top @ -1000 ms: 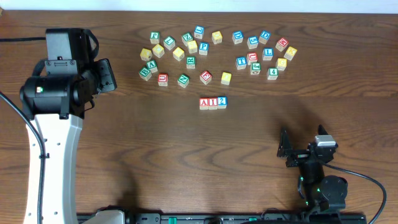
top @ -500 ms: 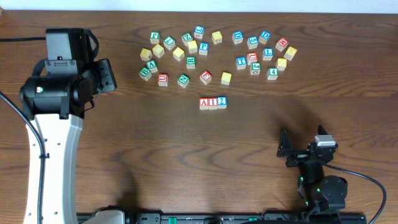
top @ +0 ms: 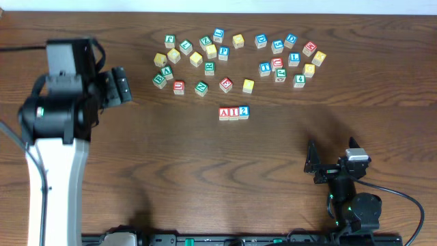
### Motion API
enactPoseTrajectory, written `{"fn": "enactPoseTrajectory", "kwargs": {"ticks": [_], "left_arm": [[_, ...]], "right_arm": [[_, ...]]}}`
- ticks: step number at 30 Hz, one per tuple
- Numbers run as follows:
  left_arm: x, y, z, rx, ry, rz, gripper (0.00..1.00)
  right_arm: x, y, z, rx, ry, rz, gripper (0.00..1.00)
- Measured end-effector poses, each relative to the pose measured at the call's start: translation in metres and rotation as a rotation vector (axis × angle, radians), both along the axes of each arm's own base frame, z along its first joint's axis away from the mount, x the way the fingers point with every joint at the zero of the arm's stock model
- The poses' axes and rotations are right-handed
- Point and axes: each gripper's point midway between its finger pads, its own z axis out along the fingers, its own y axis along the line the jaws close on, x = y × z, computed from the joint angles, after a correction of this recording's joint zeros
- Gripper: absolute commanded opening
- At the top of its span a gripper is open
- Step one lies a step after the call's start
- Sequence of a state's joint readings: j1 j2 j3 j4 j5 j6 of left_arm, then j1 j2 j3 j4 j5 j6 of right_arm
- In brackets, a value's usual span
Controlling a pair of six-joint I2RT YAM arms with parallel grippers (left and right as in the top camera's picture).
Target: Spell out AI2
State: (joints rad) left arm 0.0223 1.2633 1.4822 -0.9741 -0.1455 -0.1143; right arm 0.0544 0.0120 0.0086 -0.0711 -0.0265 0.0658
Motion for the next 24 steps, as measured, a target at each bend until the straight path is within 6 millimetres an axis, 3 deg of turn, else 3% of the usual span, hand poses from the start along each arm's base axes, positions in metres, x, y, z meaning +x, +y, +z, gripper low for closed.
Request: {"fn": "enactPoseTrajectory", "kwargs": {"ticks": [5, 10, 19, 24], "left_arm": [[-0.014, -0.001, 0.023, 0.001, -0.244, -0.006, 0.98], [-0.027, -0.010, 0.017, -0.017, -0.487, -0.048, 0.98], [-0.061, -0.018, -0.071, -0.026, -0.681, -0.090, 0.98], [-0.074, -0.019, -0.100, -0.025, -0.711, -0.093, 0.98]], "right_arm": [[0.000, 0.000, 0.000, 0.000, 0.000, 0.000, 0.99], [0.000, 0.000, 0.000, 0.000, 0.000, 0.001, 0.99], [0.000, 0.000, 0.000, 0.000, 0.000, 0.001, 0.99], [0.000, 0.000, 0.000, 0.000, 0.000, 0.001, 0.99]]}}
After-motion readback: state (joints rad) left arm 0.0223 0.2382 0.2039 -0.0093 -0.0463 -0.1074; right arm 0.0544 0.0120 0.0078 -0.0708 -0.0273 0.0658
